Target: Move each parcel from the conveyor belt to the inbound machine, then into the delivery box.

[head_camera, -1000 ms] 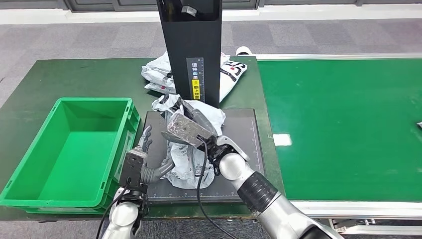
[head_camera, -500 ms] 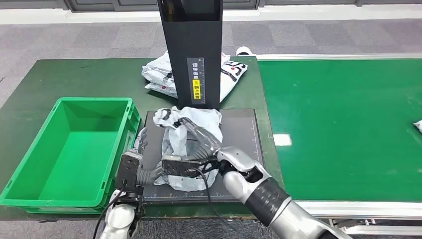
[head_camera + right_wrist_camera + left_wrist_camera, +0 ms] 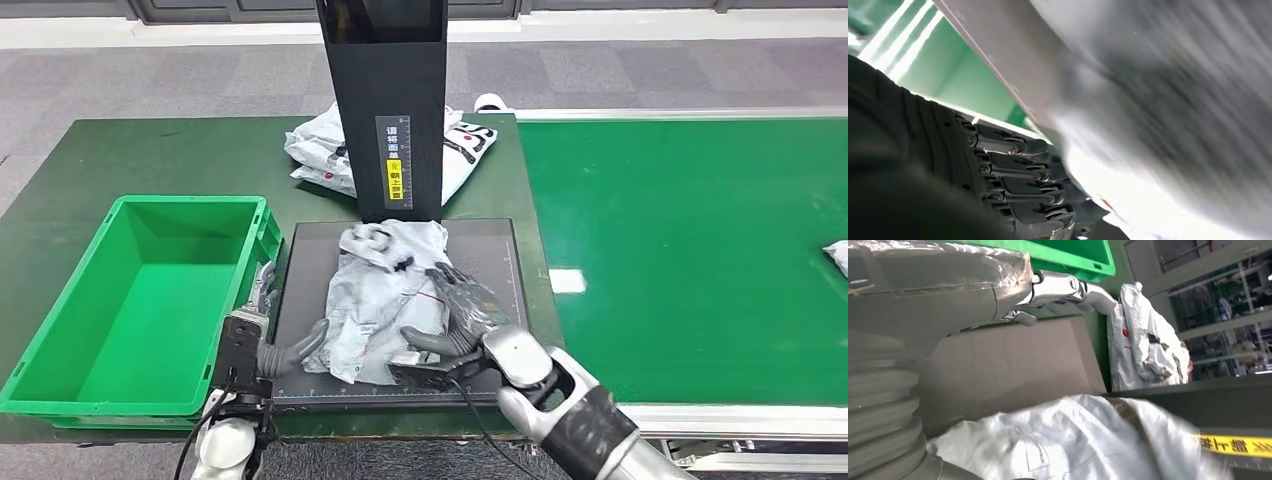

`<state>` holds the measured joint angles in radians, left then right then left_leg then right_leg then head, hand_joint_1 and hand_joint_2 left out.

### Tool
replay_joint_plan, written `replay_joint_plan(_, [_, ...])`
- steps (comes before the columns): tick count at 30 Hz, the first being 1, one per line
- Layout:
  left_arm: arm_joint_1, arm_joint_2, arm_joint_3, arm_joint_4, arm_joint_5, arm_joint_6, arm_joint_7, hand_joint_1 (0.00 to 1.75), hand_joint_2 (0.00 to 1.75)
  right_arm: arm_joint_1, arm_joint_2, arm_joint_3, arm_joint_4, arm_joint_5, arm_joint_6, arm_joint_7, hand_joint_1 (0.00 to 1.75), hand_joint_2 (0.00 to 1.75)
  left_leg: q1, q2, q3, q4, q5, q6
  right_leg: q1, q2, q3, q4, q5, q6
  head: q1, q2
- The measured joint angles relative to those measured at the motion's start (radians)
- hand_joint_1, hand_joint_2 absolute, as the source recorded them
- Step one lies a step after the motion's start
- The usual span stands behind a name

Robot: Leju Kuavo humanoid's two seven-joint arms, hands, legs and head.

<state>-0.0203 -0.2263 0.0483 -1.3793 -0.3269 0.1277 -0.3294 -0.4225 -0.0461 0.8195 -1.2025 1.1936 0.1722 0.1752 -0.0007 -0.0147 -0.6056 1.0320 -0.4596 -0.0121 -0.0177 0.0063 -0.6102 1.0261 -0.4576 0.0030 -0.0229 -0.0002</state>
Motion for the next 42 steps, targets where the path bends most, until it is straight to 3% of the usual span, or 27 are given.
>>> replay_joint_plan(10, [0.018,-0.006,0.013,-0.029,-0.012,-0.014,0.011,0.00,1.75,0.146,-0.063,-0.130,-0.188,0.096,-0.024,0.070,0.00,0.00,0.000,0.002,0.000,0.000,-0.001,-0.001,0.000,0.001,0.000,0.000,0.000,0.000,0.000,0.000])
replay_joint_plan(15, [0.040,-0.020,0.024,-0.057,-0.031,-0.014,0.020,0.00,1.75,0.255,-0.052,-0.260,-0.376,0.163,-0.153,0.086,0.00,0.00,0.000,0.000,0.000,0.000,-0.001,-0.001,0.000,0.000,0.000,0.000,0.000,0.000,0.000,0.000])
replay_joint_plan(20, [0.047,-0.030,0.027,-0.072,-0.035,-0.014,0.021,0.00,1.75,0.315,-0.042,-0.329,-0.488,0.175,-0.153,0.074,0.00,0.00,0.000,0.001,0.000,0.000,-0.001,-0.001,0.000,0.000,0.000,0.000,-0.001,0.000,0.000,0.000])
replay_joint_plan(28, [0.051,-0.035,0.028,-0.080,-0.036,-0.014,0.021,0.00,1.75,0.342,-0.032,-0.364,-0.538,0.175,-0.166,0.066,0.00,0.00,0.000,0.001,0.001,0.000,-0.001,-0.001,0.000,0.000,0.000,0.000,0.000,0.000,0.000,0.000])
replay_joint_plan(30, [0.051,-0.037,0.028,-0.080,-0.041,-0.014,0.021,0.00,1.75,0.357,-0.022,-0.377,-0.553,0.123,-0.250,0.046,0.00,0.00,0.000,0.001,0.001,0.000,-0.001,-0.001,0.000,0.000,0.000,0.000,0.000,0.000,0.000,0.000])
replay_joint_plan(34, [0.050,-0.043,0.028,-0.074,-0.069,-0.014,0.015,0.00,1.75,0.428,0.030,-0.467,-0.644,-0.122,-0.572,-0.066,0.00,0.00,0.000,-0.001,0.001,0.000,-0.001,-0.001,0.000,-0.001,0.000,0.000,-0.001,0.000,0.000,0.000])
replay_joint_plan(36, [0.049,-0.045,0.028,-0.066,-0.080,-0.014,0.009,0.00,1.75,0.474,0.057,-0.526,-0.697,-0.226,-0.688,-0.128,0.00,0.00,0.000,0.000,0.001,0.000,-0.002,-0.001,0.000,0.000,0.000,0.000,-0.002,0.000,0.000,0.000])
replay_joint_plan(40, [0.044,-0.045,0.027,-0.043,-0.092,-0.017,-0.003,0.00,1.75,0.544,0.110,-0.624,-0.776,-0.366,-0.799,-0.248,0.00,1.75,0.000,0.002,0.001,0.000,-0.004,-0.001,0.000,0.002,-0.001,0.000,-0.002,0.000,0.000,0.000])
replay_joint_plan(42, [0.039,-0.042,0.017,-0.029,-0.129,-0.066,-0.037,0.00,1.75,0.562,0.132,-0.653,-0.792,-0.412,-0.789,-0.289,0.00,1.75,0.000,0.005,0.002,0.000,-0.005,-0.001,0.000,0.003,-0.001,-0.001,-0.002,0.000,0.000,0.000])
